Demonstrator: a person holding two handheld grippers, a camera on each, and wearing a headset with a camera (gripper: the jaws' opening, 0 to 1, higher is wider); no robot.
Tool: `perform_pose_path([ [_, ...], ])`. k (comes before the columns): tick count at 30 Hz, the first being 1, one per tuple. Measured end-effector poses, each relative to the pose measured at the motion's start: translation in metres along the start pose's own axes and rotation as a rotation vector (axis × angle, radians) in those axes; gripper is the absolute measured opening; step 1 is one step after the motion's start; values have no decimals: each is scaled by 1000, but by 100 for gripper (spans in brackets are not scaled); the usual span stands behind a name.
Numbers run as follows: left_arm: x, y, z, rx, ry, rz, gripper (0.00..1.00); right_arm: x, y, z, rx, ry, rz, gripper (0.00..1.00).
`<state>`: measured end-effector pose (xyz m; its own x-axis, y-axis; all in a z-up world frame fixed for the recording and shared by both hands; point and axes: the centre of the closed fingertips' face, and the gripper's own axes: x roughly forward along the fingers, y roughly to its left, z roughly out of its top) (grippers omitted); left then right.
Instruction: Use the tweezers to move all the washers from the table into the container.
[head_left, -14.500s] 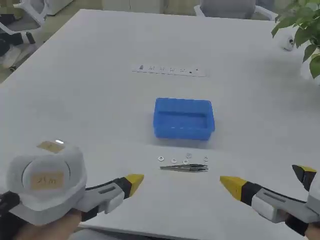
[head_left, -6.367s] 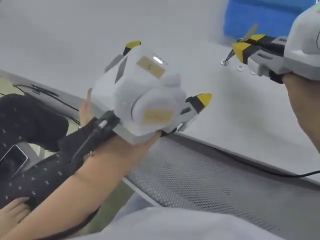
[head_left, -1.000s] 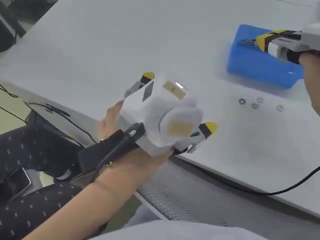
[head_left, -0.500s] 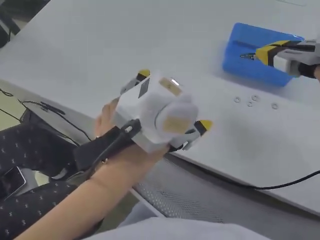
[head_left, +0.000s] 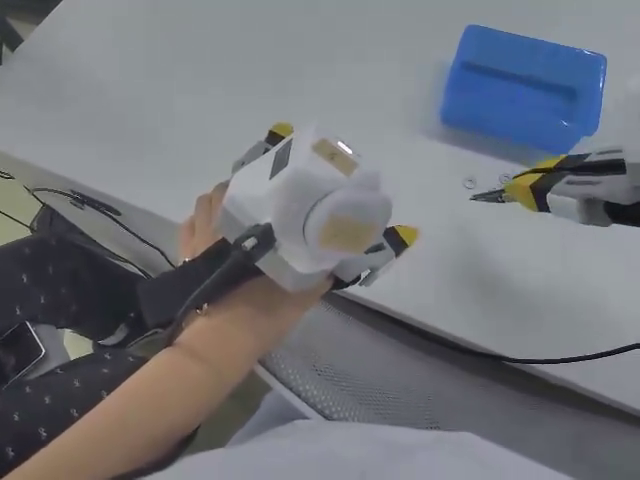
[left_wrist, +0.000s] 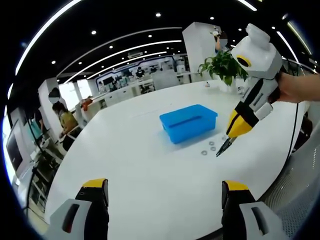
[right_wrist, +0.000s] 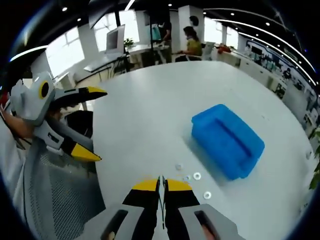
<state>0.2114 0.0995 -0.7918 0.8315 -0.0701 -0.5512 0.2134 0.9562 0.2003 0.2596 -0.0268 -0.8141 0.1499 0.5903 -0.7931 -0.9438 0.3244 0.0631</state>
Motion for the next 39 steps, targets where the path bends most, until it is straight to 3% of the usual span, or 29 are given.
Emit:
perform_pose_path([
  [9, 1, 0, -2, 0, 14, 0, 96, 13, 12, -6, -119, 103, 14, 0],
  [13, 1, 0, -2, 0, 14, 0, 96, 18, 15, -1, -165, 115, 9, 0],
  [18, 1, 1, -3, 3, 20, 2, 96, 19, 11, 10, -147, 82, 9, 0],
  [22, 1, 0, -4, 4, 23, 2, 95, 23, 7, 18, -93, 17, 10, 0],
  [25, 2, 1, -5, 5, 28, 4, 95, 23, 7, 27, -78, -125, -10, 0],
  [29, 1, 1, -4, 2, 22, 7, 95, 22, 6, 30, -55, -242, -54, 0],
  [34, 1, 0, -6, 11, 33, 5, 95, 23, 8, 30, -54, -308, -87, 1],
  [39, 2, 0, -8, 13, 44, 6, 95, 32, 8, 20, -22, -297, -78, 3],
])
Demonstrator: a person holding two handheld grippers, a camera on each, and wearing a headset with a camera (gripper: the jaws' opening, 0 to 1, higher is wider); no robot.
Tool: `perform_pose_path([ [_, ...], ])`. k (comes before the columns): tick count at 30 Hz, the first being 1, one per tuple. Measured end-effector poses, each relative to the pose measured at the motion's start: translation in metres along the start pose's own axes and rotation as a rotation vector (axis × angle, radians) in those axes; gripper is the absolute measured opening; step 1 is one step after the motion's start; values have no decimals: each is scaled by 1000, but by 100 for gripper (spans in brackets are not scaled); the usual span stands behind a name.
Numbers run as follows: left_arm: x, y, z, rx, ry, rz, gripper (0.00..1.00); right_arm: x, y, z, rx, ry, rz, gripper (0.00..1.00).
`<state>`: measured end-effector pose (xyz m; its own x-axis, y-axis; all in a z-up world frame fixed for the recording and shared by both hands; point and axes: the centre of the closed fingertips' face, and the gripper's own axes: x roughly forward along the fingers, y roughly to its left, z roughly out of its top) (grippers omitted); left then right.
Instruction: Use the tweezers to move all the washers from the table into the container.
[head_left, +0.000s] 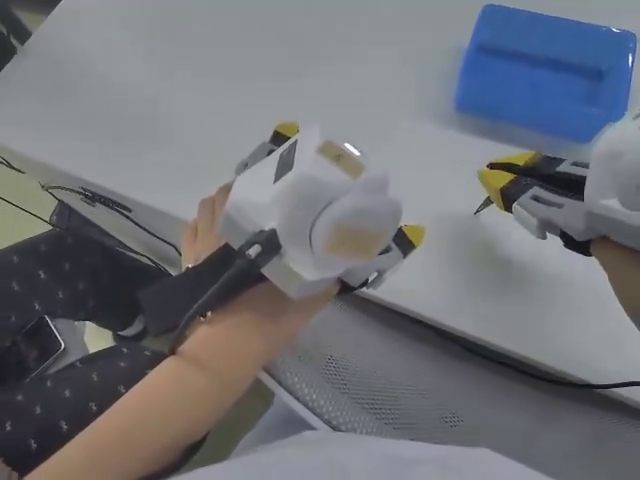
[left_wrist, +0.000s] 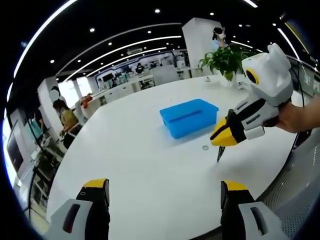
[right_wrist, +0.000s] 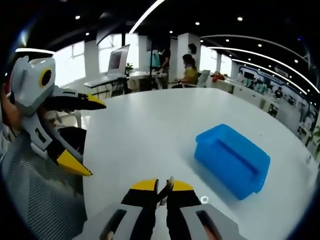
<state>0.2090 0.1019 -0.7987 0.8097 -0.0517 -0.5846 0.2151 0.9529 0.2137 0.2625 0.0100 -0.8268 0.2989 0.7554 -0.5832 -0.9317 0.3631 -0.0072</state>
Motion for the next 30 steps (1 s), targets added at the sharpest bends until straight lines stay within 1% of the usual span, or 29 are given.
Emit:
perform_pose_path([
  [5, 1, 0, -1, 2, 7, -1, 94, 4, 2, -13, 33, 20, 7, 3],
  [7, 1, -1, -2, 5, 10, -3, 94, 4, 2, -11, 40, 9, 1, 2],
  [10, 1, -1, -2, 3, 10, -3, 94, 6, -1, -9, 84, 10, 3, 1],
  [13, 1, -1, -2, 8, 12, -4, 94, 7, -2, -8, 112, 16, 13, 1],
  [16, 1, -1, -2, 5, 11, -4, 94, 6, -5, -8, 144, 19, 12, 1],
  [17, 1, -1, -2, 5, 11, -3, 94, 4, -6, -6, 157, 12, 9, 1],
  [18, 1, -1, -2, 5, 11, -3, 95, 0, -10, -1, 178, -8, -8, 1],
  [19, 1, -1, -1, 5, 9, -2, 95, -2, -14, 2, 185, -15, -21, 1],
  [21, 0, 0, -1, 1, 7, -1, 95, -4, -22, 7, 193, -13, -41, 2],
  [25, 0, 0, 0, 1, 3, 0, 95, -5, -33, 16, 190, -31, -54, 2],
  [27, 0, 0, 0, -1, 2, 0, 95, -1, -41, 17, 187, -28, -54, 3],
  [30, 0, -1, -1, 2, 3, -3, 95, 3, -45, 18, 186, -24, -56, 3],
])
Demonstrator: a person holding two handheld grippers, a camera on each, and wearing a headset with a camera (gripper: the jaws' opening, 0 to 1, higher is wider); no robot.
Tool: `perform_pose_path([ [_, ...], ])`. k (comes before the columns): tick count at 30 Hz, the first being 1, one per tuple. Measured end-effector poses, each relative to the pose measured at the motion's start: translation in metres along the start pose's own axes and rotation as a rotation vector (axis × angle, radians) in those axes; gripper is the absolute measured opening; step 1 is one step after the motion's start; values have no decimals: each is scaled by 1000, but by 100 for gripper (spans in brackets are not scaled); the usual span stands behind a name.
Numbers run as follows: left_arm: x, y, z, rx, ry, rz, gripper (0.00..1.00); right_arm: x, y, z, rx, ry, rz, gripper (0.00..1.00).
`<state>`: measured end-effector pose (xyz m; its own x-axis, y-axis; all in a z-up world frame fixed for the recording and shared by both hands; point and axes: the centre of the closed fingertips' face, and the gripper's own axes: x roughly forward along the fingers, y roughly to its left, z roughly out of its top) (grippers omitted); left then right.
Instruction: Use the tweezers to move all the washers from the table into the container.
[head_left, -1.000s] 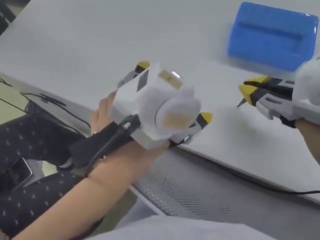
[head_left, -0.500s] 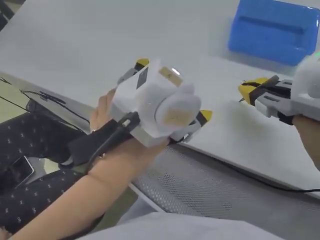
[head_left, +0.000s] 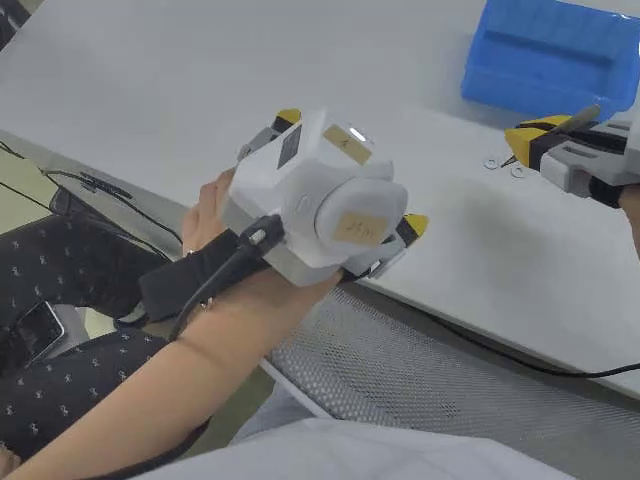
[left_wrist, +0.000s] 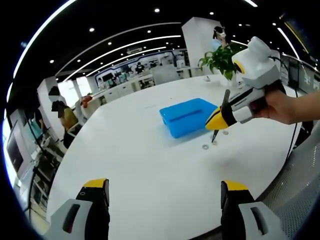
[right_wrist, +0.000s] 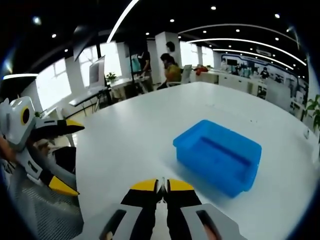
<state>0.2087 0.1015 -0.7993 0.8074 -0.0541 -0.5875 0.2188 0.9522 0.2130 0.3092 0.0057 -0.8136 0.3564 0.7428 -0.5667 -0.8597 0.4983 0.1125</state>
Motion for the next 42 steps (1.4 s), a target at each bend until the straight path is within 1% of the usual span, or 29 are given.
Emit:
perform_pose_path([
  [3, 0, 0, 2, -3, -11, -2, 96, 5, -4, 0, 6, 5, -4, 3],
  [7, 0, 0, 1, -3, -6, 1, 96, 13, -8, -4, 3, 16, 2, 3],
  [11, -1, 0, 2, -7, -10, -3, 96, 16, -14, -5, -3, 30, -4, 3],
  [12, -1, 0, 2, -6, -10, -3, 96, 16, -12, -6, -4, 30, -5, 3],
  [19, 0, 0, 2, -4, -10, -2, 96, 23, -13, -10, -14, 50, 0, 3],
  [23, 0, 0, 1, -3, -6, -4, 96, 25, -12, -16, -22, 75, 0, 3],
  [25, 0, 0, 1, 0, -7, -3, 96, 24, -14, -14, -30, 76, -9, 3],
  [27, 0, 1, 2, -5, -9, -2, 96, 24, -16, -12, -19, 72, -7, 3],
  [30, -1, 1, 2, -5, -13, 3, 96, 26, -16, -12, -22, 71, -9, 4],
  [38, 0, 1, 1, -2, -8, 0, 96, 30, -13, -10, -22, 69, -4, 4],
  [42, 1, 1, 1, -2, -8, 0, 96, 29, -13, -9, -9, 67, -2, 4],
])
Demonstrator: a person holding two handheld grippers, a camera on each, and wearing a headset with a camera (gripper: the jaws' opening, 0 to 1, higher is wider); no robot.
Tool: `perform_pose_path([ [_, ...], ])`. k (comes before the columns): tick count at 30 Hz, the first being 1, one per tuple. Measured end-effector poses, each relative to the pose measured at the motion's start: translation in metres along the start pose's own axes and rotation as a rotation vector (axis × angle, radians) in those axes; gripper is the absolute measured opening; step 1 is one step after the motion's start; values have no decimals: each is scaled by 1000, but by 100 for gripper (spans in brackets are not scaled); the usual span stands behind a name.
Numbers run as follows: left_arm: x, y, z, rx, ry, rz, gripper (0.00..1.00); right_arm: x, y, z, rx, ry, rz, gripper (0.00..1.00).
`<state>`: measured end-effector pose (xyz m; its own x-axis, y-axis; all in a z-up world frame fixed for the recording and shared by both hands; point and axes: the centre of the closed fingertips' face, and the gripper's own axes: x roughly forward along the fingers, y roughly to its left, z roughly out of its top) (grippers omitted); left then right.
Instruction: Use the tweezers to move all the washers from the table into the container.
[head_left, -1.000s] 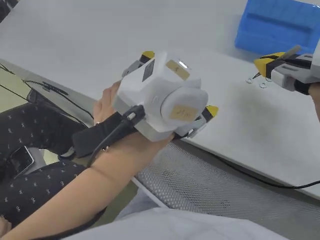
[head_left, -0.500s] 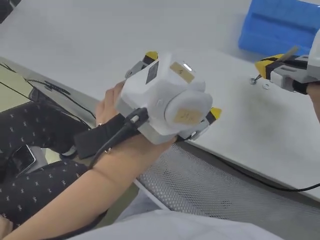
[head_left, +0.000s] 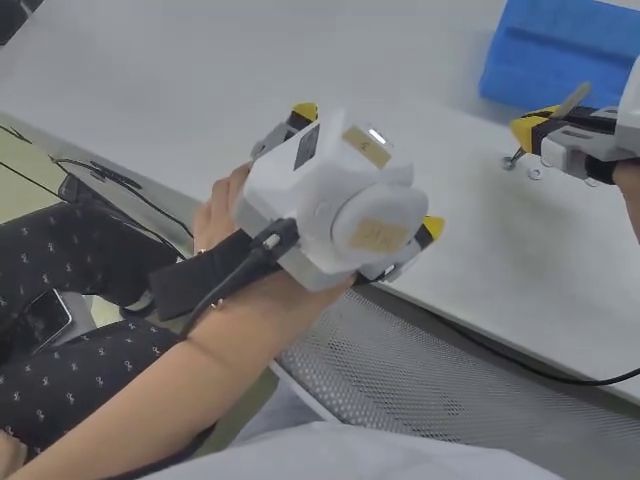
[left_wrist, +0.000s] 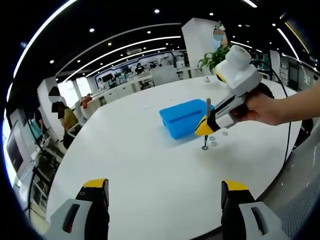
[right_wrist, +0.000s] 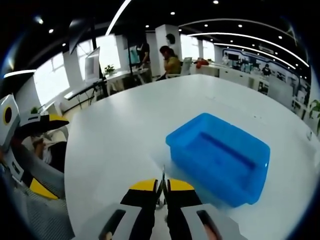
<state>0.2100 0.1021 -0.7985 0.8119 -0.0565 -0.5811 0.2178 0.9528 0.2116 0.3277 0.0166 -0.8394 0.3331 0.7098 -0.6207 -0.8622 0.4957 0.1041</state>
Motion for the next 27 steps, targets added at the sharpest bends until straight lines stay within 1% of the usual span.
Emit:
perform_pose_path([
  [5, 0, 0, 0, -3, 1, 2, 96, 1, 0, -1, 1, 5, 2, 4],
  [10, 0, 0, 0, -2, 0, 1, 96, 0, 1, -3, 1, -3, 4, 3],
  [13, 0, -1, 1, -2, -1, -3, 96, -3, 2, -7, -16, -13, -9, 3],
  [15, -1, -1, 1, -4, -6, -4, 96, -3, 0, -6, -2, -20, -13, 3],
  [19, -2, -1, 3, -2, -16, -6, 96, -3, 0, -6, 11, -9, -19, 3],
  [23, -2, -3, 4, -2, -21, -13, 96, -2, 3, -6, -4, 4, -28, 2],
  [27, -3, -5, 6, -1, -31, -24, 96, -2, 3, -6, 4, 18, -27, 2],
])
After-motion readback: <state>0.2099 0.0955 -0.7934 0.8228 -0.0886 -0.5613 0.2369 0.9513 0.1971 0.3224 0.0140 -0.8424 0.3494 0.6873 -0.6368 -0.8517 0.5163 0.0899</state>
